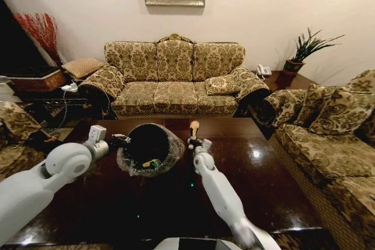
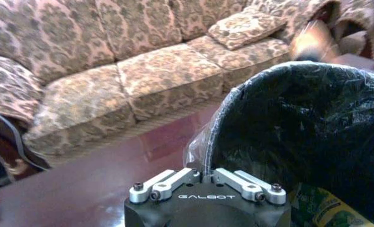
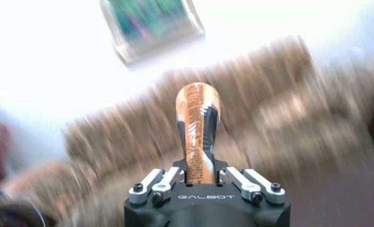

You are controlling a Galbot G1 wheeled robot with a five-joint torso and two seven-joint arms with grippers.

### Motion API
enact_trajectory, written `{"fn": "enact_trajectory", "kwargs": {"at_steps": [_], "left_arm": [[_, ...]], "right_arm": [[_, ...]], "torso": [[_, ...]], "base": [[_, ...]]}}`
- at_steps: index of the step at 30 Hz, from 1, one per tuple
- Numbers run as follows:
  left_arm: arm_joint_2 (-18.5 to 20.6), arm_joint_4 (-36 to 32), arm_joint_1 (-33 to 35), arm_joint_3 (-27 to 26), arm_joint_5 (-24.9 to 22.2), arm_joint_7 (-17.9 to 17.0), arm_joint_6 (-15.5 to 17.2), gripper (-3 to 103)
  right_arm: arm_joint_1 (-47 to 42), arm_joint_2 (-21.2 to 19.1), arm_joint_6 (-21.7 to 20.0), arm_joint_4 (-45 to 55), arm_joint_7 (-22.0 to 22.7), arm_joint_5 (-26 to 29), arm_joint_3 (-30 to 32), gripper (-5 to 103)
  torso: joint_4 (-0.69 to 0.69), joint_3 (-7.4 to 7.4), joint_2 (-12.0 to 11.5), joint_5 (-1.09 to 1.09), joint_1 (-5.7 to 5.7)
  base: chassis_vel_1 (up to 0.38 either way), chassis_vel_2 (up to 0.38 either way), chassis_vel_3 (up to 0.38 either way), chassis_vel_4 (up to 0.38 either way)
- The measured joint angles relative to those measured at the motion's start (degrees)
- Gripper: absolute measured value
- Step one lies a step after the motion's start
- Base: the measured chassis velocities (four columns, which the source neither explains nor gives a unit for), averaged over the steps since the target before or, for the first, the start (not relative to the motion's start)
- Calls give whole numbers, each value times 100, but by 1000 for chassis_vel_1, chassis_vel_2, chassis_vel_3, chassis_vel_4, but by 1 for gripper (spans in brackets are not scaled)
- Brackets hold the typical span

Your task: Move to the front of the table and place the trash on the table into the trash bin.

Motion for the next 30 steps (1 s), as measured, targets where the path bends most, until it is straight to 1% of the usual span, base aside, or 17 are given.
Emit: {"fn": "enact_trajectory", "kwargs": {"at_steps": [1,2,3,4,6,8,9,11,13,14,18,19,20,23,24,27,30], "left_arm": [[-2,27,4,-17,31,-5,0,0],[-2,27,4,-17,31,-5,0,0],[-2,44,8,-25,38,-11,0,0],[-2,44,8,-25,38,-11,0,0],[35,51,9,-27,49,-2,8,0],[112,45,9,-27,84,104,16,0],[112,45,9,-27,84,104,16,0],[193,26,9,-19,119,209,13,0],[316,74,-13,14,399,326,-31,0],[316,74,-13,14,399,326,-31,0],[351,254,-59,26,904,349,-44,0],[351,254,-59,26,904,349,-44,0],[324,353,-82,13,1160,336,-79,0],[256,534,-135,-10,1517,157,-328,0],[256,534,-135,-10,1517,157,-328,0],[206,650,-202,-21,1685,49,-701,0],[184,669,-265,-22,1651,40,-860,0]], "right_arm": [[-31,-104,340,275,-250,-210,20,24],[-31,-104,340,275,-250,-210,20,24],[-47,-234,658,608,-573,-304,25,24],[-47,-234,658,608,-573,-304,25,24],[-82,-466,1084,1166,-1285,-256,-8,24],[-111,-610,1310,1555,-1767,-113,-95,24],[-111,-610,1310,1555,-1767,-113,-95,24],[-137,-667,1398,1803,-2109,73,-150,24],[-185,-705,1443,2172,-2552,341,-223,24],[-185,-705,1443,2172,-2552,341,-223,24],[-175,-700,1471,2321,-2805,368,-269,24],[-175,-700,1471,2321,-2805,368,-269,24],[-166,-718,1483,2330,-2855,367,-290,24],[-92,-759,1499,2341,-2976,375,-376,24],[-92,-759,1499,2341,-2976,375,-376,24],[34,-731,1501,2311,-3015,387,-494,24],[133,-713,1498,2267,-3036,420,-620,24]], "torso": [[1,0,0,1,0],[1,0,0,1,0],[1,0,0,0,0],[1,0,0,0,0],[2,0,0,-1,1],[2,0,0,-1,0],[2,0,0,-1,0],[2,0,0,-1,0],[0,0,0,1,0],[0,0,0,1,0],[2,0,0,-1,0],[2,0,0,-1,0],[2,0,0,-1,0],[2,0,0,-1,0],[2,0,0,-1,0],[2,0,0,-1,0],[2,0,0,-1,0]], "base": [[0,0,0,0],[0,0,0,0],[0,0,0,0],[0,0,0,0],[0,0,0,0],[0,0,0,0],[0,0,0,0],[0,0,0,0],[0,0,0,0],[0,0,0,0],[0,0,0,0],[0,0,0,0],[0,0,0,0],[0,0,0,0],[0,0,0,0],[0,0,0,0],[0,0,0,0]]}}
